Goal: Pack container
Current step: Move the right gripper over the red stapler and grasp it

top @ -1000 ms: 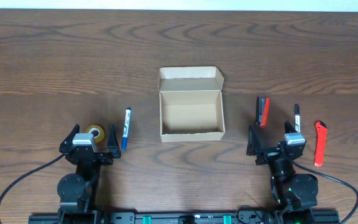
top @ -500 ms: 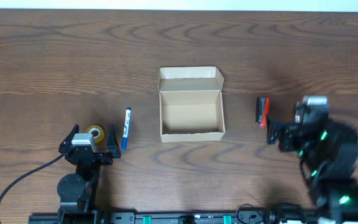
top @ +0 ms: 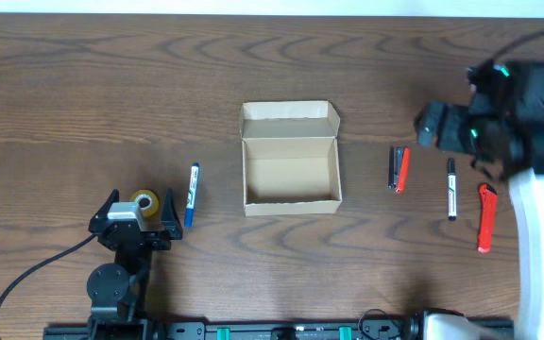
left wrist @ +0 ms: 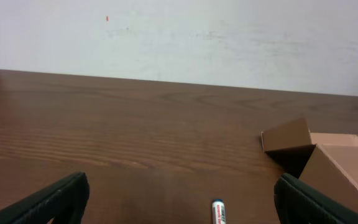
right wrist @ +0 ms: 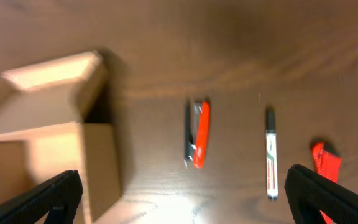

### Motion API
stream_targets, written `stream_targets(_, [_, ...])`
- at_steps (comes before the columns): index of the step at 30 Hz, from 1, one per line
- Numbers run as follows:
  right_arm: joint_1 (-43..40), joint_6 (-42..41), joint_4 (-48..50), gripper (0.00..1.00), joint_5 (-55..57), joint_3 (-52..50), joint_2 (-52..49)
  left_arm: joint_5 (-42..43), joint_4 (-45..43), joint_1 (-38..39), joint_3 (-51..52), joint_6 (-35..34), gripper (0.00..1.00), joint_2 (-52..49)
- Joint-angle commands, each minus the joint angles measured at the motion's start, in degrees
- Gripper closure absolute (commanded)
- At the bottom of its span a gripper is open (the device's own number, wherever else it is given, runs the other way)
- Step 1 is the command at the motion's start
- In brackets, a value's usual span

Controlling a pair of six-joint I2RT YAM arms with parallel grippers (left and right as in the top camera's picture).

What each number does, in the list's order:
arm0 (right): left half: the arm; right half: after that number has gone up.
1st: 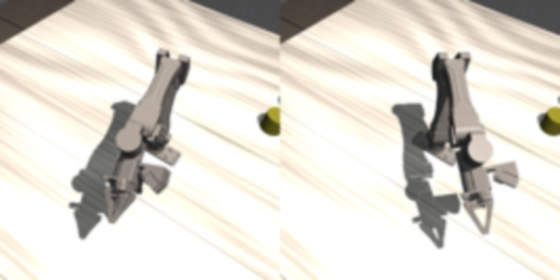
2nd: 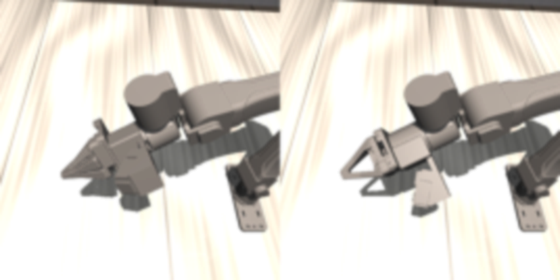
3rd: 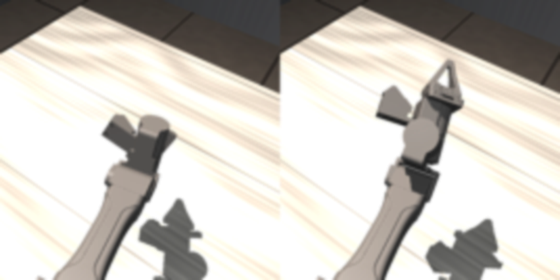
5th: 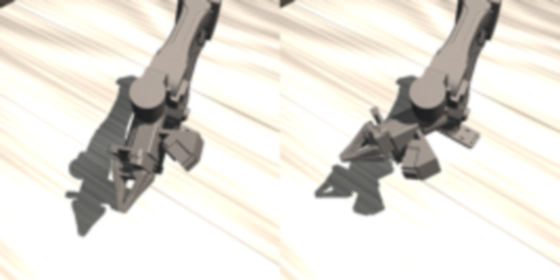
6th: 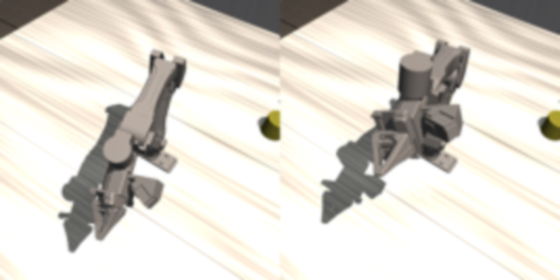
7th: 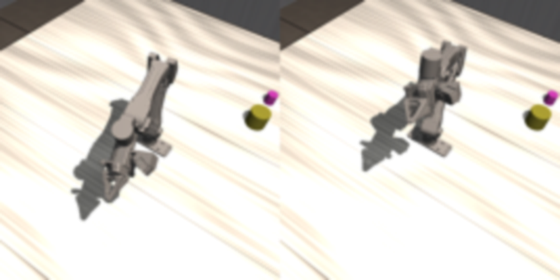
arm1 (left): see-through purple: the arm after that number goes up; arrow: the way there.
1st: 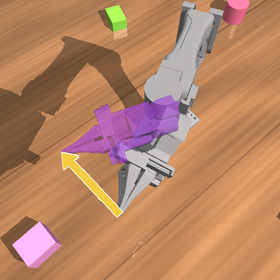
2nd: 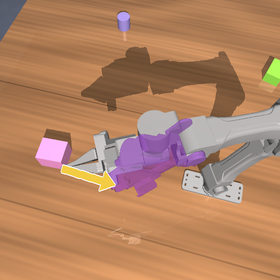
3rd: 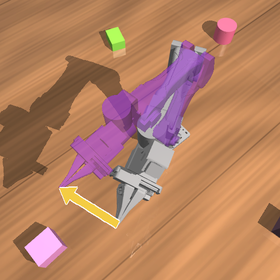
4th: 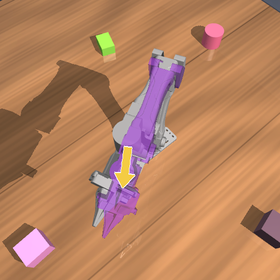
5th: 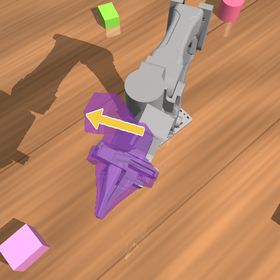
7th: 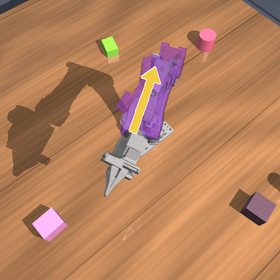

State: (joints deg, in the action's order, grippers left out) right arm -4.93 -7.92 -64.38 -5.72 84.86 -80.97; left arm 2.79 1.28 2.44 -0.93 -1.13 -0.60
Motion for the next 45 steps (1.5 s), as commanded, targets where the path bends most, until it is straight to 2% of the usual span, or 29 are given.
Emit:
stream_targets(1, [-0.5,-1.44,-1.81,0.01,1.22,4.42,-8.72,-0.22,2.99,0.22,0.66,-0.42,0.05,0.22])
stream_targets(6, [-0.04,-1.49,0.0,0.01,3.37,4.48,-18.29,-0.22,3.02,0.22,0.66,-0.39,0.04,0.22])
stream_targets(11, [0.98,-1.46,1.75,0.01,5.46,3.65,-23.12,-0.22,2.99,0.22,0.66,-0.39,0.05,0.22])
stream_targets(17, [1.77,-0.15,5.25,0.01,4.11,-1.29,-23.67,-0.22,2.99,0.22,0.66,-0.39,0.05,0.22])
stream_targets(27, [2.36,-1.27,18.82,0.01,1.75,-16.48,-23.74,0.42,2.95,0.22,0.66,-1.25,0.05,0.22])
stream_targets(35, [2.82,-1.92,24.41,0.01,1.86,-19.65,-24.22,0.42,2.95,0.22,0.66,-3.41,0.04,0.22])
stream_targets(45, [2.99,-8.28,24.79,0.01,5.11,-19.8,-24.83,0.42,2.95,0.22,0.66,-3.41,0.05,0.22])
